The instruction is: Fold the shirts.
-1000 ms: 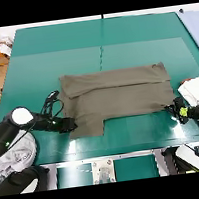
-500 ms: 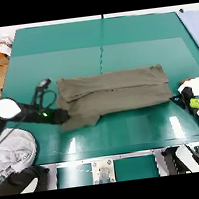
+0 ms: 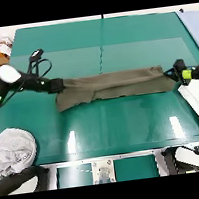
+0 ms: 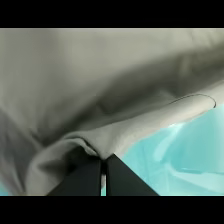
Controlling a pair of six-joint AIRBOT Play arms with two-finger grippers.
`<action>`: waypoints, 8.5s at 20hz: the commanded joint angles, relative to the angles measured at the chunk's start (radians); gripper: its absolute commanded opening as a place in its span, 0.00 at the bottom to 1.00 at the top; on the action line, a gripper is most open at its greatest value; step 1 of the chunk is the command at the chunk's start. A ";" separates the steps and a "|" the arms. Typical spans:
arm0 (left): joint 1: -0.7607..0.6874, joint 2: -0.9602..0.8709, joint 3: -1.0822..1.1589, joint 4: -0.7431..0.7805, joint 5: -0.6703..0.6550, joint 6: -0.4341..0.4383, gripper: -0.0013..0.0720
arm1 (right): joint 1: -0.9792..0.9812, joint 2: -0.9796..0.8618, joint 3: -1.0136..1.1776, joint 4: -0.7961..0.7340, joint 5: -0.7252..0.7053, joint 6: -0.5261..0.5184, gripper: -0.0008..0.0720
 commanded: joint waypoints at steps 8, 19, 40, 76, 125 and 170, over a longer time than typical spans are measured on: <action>0.031 -0.427 0.322 -0.001 0.225 0.052 0.95 | 0.064 -0.562 0.514 -0.004 -0.008 -0.075 0.51; 0.162 -0.410 0.481 -0.012 -0.252 -0.021 0.06 | -0.174 -0.735 0.612 -0.104 0.431 -0.332 0.67; -0.484 -0.741 0.481 -0.394 0.326 0.050 0.06 | 0.133 -0.233 0.769 0.097 0.667 -0.251 0.03; 0.255 -0.586 0.953 0.144 -0.592 0.006 0.06 | 0.972 -0.726 0.768 0.362 -0.233 -0.095 0.03; 0.255 -0.586 0.923 0.145 -0.584 0.013 0.06 | -0.892 0.124 0.475 -0.275 0.496 0.151 0.03; 0.100 0.114 -0.118 0.093 -0.337 0.030 0.06 | 0.737 0.166 0.042 -0.558 0.034 0.349 0.03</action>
